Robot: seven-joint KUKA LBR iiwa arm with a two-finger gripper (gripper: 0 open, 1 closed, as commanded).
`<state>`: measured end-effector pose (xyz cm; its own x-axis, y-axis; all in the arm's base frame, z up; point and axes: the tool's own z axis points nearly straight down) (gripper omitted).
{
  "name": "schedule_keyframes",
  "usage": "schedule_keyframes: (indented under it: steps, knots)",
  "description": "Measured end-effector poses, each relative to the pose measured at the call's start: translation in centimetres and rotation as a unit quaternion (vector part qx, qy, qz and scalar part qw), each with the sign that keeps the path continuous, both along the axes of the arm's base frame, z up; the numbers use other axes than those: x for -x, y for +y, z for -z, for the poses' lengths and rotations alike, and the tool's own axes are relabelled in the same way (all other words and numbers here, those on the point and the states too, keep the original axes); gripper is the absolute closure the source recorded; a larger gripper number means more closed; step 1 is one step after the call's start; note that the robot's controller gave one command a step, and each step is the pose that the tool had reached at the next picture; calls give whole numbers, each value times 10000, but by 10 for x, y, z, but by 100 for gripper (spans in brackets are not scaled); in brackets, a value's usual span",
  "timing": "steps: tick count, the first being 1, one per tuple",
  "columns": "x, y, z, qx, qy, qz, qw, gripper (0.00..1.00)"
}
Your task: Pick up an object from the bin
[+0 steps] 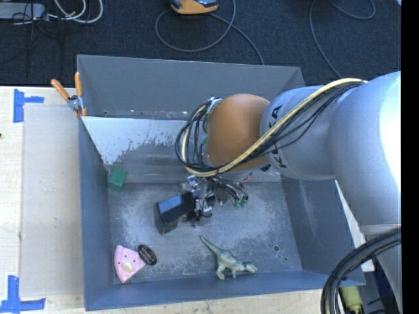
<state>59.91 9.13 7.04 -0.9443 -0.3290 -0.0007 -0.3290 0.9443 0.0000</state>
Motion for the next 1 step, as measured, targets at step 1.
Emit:
schedule_keyframes:
  steps: [1]
  knots:
    - [1,0,-8,2,15,5,10000,100]
